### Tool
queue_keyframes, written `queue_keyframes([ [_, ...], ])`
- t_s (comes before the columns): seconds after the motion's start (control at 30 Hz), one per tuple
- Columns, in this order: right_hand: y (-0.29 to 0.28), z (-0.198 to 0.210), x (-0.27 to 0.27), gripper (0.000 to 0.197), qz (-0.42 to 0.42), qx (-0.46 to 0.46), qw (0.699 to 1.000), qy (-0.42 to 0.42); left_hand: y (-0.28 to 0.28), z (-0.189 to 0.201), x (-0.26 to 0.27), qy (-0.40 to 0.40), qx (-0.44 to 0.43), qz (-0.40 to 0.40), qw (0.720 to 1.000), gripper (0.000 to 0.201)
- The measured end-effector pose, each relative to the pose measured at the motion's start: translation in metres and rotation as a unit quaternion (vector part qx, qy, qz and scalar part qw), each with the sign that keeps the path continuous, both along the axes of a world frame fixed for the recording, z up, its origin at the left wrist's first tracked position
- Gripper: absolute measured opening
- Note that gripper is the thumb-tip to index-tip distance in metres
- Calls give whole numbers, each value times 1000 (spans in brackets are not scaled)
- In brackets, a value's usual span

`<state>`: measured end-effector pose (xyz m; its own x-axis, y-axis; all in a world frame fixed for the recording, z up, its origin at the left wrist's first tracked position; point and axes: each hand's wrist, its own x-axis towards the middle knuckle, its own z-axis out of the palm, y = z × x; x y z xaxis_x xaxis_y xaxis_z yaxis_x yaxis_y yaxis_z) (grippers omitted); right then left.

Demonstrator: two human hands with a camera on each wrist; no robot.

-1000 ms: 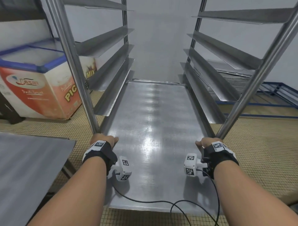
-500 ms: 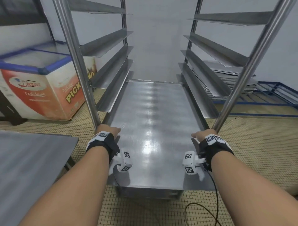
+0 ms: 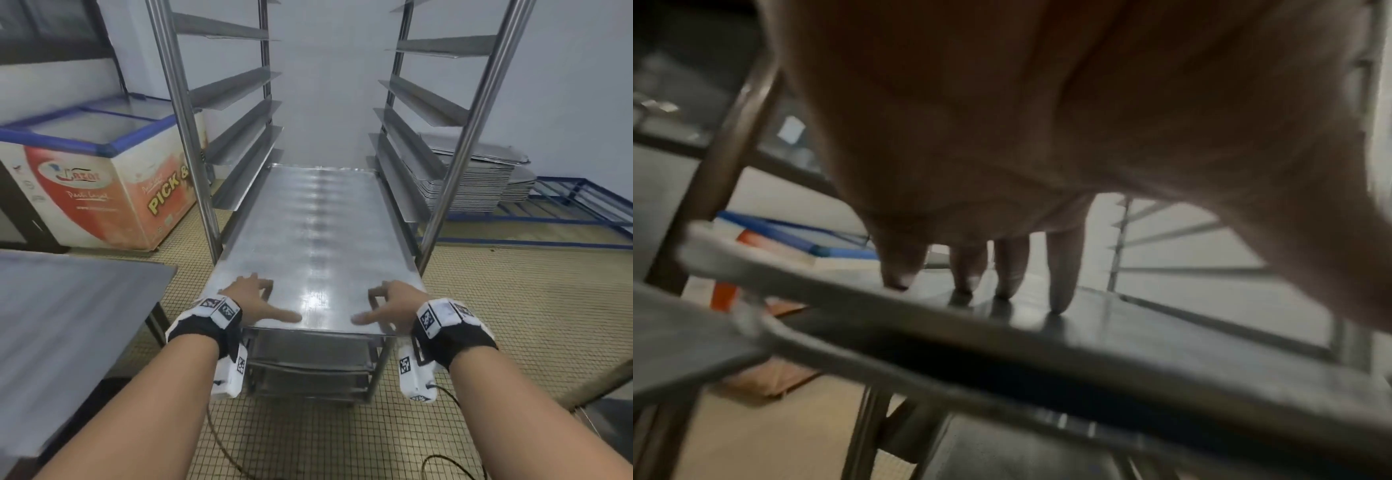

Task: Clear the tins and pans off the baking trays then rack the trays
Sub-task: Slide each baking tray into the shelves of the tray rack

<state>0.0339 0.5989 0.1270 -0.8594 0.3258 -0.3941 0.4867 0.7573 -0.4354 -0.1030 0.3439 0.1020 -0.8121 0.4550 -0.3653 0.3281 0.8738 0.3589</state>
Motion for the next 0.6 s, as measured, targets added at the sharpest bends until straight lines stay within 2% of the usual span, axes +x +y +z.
queue_keyframes([
  [0.07,-10,-6,12,94,55,47,997,-17,-4,-10,11,19,-52,-50,997,134],
  [0.1,-12,-13,14,96,67,70,995,-13,-5,-16,14,42,-66,-66,995,133],
  [0.23,-16,-36,15,73,109,178,976,52,-2,-35,14,122,-103,-72,985,106],
  [0.3,-12,-47,10,73,127,215,967,57,1,-39,12,137,-110,-66,982,100],
  [0.6,9,-68,-42,80,114,272,955,39,24,-36,-34,140,-106,-73,982,103],
])
